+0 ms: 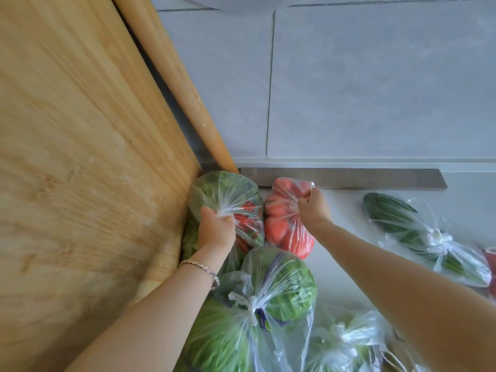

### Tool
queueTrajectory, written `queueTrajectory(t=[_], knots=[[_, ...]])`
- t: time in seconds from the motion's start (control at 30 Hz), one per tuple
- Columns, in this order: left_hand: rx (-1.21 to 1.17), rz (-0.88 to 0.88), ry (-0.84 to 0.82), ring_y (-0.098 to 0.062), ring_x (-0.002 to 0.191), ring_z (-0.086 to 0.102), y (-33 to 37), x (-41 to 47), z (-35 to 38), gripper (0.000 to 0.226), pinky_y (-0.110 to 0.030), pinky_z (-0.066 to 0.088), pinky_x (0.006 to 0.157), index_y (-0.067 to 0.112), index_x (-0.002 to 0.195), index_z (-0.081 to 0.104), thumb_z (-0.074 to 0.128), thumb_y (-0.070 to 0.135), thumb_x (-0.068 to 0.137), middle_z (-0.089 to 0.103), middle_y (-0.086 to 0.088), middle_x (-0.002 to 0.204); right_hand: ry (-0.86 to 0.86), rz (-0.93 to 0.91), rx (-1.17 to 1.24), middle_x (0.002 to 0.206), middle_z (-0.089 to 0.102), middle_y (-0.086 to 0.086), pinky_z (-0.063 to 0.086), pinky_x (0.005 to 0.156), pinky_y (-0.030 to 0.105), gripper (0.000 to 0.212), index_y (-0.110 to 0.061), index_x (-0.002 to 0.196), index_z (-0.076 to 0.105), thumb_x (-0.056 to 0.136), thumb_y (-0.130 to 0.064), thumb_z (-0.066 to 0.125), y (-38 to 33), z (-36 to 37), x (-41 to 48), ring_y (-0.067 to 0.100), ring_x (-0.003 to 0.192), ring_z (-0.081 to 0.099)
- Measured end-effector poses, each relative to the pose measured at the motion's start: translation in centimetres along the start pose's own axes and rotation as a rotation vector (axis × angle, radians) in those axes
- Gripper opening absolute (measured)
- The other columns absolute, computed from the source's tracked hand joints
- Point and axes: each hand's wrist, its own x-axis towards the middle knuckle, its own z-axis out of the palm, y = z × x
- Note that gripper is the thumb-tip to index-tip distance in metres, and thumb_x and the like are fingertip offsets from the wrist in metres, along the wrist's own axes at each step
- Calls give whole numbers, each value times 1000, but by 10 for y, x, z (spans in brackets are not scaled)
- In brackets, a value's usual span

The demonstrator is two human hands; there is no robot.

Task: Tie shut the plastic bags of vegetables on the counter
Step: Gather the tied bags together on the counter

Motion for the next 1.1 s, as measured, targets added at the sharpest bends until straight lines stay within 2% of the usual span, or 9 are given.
queueTrajectory(t=[0.13,0.27,0.4,0.47,0.57,0.63,0.77,0.97,1.1], knots=[[372,189,4,-30,100,47,-5,-19,-1,48,-27,44,79,3,127,35,55,18,86,39,-18,126,-62,-76,-29,81,52,6,36,53,27,38,-3,129,37,92,-11,39,6,-14,-10,16,62,46],[573,518,39,-33,129,26,-12,-69,-6,61,-39,27,109,12,136,30,55,36,85,23,-16,142,-157,-106,-105,95,62,16,42,56,31,42,-10,129,34,89,-11,46,20,-45,-53,24,71,54],[795,332,-387,-29,120,42,-37,-108,-9,85,-39,42,96,16,135,30,51,70,73,41,-9,131,-316,-33,-700,115,60,17,47,83,33,59,-2,133,30,90,-38,48,57,-89,-120,30,103,58],[963,284,-395,-31,120,45,-48,-124,-7,89,-38,44,91,15,140,21,55,65,74,42,-11,133,-423,83,-865,117,60,18,51,85,36,84,3,141,11,88,-55,42,79,-105,-149,29,100,63],[932,397,-261,-29,86,60,-56,-138,-8,55,-31,41,58,9,121,33,51,48,87,59,-5,95,-557,240,-754,108,61,18,56,60,29,93,-4,144,-6,86,-63,37,99,-103,-182,18,61,63],[861,490,-224,-26,68,53,-59,-147,-9,33,-29,27,46,8,110,38,43,36,94,49,3,69,-549,247,-659,123,57,18,55,74,34,92,-7,144,-7,86,-64,35,114,-87,-188,23,79,65],[671,488,-124,-23,58,44,-59,-170,-17,19,-28,19,43,11,90,39,33,27,99,42,2,60,-428,235,-427,122,59,14,44,95,35,86,-13,142,16,78,-59,51,132,-62,-188,30,113,55],[498,352,-81,-20,60,46,-75,-205,-14,27,-27,20,44,13,73,35,35,24,98,44,0,65,-422,119,-449,76,56,4,37,56,23,23,-11,87,60,84,-32,52,137,-63,-193,22,79,53],[312,233,-30,-19,56,40,-94,-206,-30,34,-30,24,46,17,66,27,38,20,97,44,-8,67,-299,258,-339,120,54,22,40,93,34,65,-12,112,56,81,-66,40,144,-46,-192,32,109,51]])
